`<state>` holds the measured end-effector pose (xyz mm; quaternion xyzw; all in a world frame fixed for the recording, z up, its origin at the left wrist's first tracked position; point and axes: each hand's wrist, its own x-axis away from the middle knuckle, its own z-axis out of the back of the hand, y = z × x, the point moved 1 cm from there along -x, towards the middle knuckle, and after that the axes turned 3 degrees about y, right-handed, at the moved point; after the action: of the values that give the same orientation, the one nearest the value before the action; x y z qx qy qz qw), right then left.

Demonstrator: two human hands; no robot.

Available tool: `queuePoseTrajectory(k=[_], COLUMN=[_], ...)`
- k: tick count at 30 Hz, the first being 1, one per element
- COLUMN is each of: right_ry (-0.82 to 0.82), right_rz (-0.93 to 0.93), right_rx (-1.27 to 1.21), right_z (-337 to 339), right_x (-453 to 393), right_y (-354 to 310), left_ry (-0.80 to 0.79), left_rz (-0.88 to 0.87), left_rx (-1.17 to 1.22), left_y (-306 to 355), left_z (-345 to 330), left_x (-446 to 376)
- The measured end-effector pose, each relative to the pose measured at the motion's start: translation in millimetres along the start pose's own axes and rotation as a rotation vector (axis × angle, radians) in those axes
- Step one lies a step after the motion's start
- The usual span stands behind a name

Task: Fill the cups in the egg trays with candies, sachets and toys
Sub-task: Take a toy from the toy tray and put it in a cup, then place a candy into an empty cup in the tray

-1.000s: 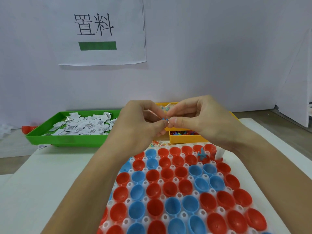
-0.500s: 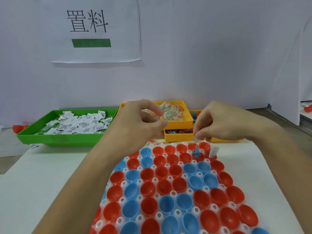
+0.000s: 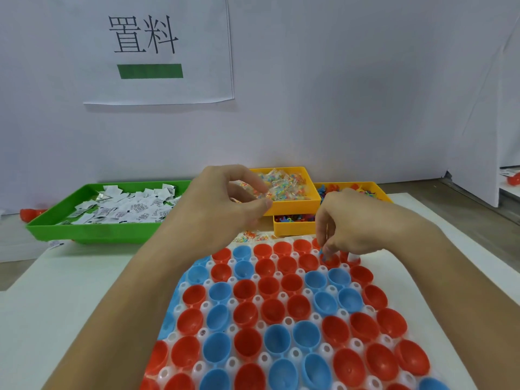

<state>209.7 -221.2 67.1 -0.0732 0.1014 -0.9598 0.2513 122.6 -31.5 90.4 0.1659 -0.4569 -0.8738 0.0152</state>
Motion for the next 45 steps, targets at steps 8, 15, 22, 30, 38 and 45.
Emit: queuePoseTrajectory(k=[8, 15, 22, 30, 38, 45], right_ry=[0.007, 0.014, 0.040, 0.033, 0.030, 0.047], right_rz=[-0.011, -0.028, -0.006, -0.011, -0.010, -0.002], right_rx=[0.014, 0.021, 0.041, 0.022, -0.004, -0.009], right_z=[-3, -2, 0, 1, 2, 4], right_x=[2, 2, 2, 1, 4, 1], right_y=[-5, -7, -8, -3, -2, 2], left_ry=[0.097, 0.291, 0.469, 0.502, 0.137, 0.093], left_rz=[0.072, 0.168, 0.287, 0.243, 0.319, 0.322], left_rx=[0.031, 0.028, -0.119, -0.430, -0.729, -0.833], left_y=[-11, -45, -90, -100, -117, -128], left_z=[27, 65, 90, 82, 75, 71], left_x=[-4, -8, -8, -21, -77, -90])
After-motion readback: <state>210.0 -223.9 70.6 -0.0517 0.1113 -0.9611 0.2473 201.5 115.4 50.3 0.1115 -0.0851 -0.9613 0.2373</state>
